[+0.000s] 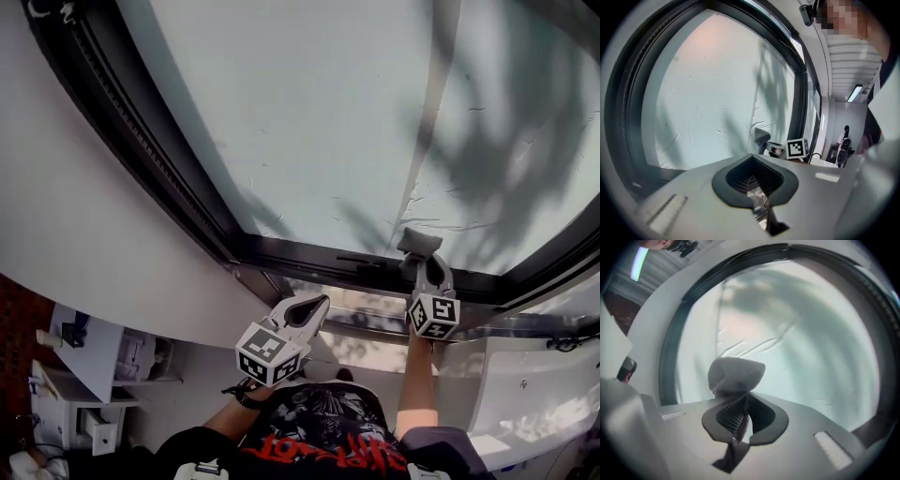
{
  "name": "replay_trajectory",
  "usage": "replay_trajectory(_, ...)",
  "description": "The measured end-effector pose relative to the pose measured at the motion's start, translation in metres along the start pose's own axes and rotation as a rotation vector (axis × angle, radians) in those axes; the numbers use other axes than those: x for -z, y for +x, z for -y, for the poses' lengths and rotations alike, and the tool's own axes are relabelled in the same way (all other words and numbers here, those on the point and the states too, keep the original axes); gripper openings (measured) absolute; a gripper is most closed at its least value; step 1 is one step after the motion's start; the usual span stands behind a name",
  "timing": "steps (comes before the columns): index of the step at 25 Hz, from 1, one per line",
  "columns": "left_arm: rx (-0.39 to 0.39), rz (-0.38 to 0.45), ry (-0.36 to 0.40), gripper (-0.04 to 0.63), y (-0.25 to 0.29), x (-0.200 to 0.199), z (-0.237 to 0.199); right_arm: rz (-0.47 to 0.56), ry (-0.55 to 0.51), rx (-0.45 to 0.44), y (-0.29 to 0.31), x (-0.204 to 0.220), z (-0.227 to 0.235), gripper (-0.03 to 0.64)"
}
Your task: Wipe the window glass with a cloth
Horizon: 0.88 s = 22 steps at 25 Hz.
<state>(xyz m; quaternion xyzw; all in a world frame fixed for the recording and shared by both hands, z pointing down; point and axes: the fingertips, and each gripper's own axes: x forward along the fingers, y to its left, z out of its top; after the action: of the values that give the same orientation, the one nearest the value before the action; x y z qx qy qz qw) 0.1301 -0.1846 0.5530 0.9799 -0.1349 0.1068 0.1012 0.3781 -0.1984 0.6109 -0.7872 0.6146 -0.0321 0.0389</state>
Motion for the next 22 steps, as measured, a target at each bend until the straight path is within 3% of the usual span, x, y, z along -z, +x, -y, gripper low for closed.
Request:
replay_trajectory(3, -0.050, 0.041, -0.011, 0.006, -0.026, -0.005, -0.016, -0.031, -0.037, -0.110, 0.040, 0.009, -0.076, 0.017)
replay_trajectory(9, -0.179, 0.092, -0.097, 0.006, -0.081, 0.011, -0.072, -0.067, -0.042, -0.025, 0.054, 0.015, -0.097, 0.018)
replay_trajectory(11, -0.201, 0.099, -0.124, 0.006, -0.097, 0.015, -0.081, -0.076, -0.044, -0.047, 0.054, 0.004, -0.114, 0.017)
replay_trajectory(15, -0.222, 0.119, -0.140, 0.006, -0.125, 0.016, -0.089, -0.096, -0.074, -0.255, 0.067, -0.011, -0.221, 0.017)
replay_trajectory(18, -0.255, 0.147, -0.144, 0.006, -0.144, 0.018, -0.109, -0.186, -0.116, -0.443, 0.103, 0.027, -0.330, 0.017)
replay_trajectory(22, -0.297, 0.178, -0.167, 0.006, -0.178, 0.018, -0.122, -0.332, -0.111, -0.505, 0.145, 0.084, -0.416, 0.017)
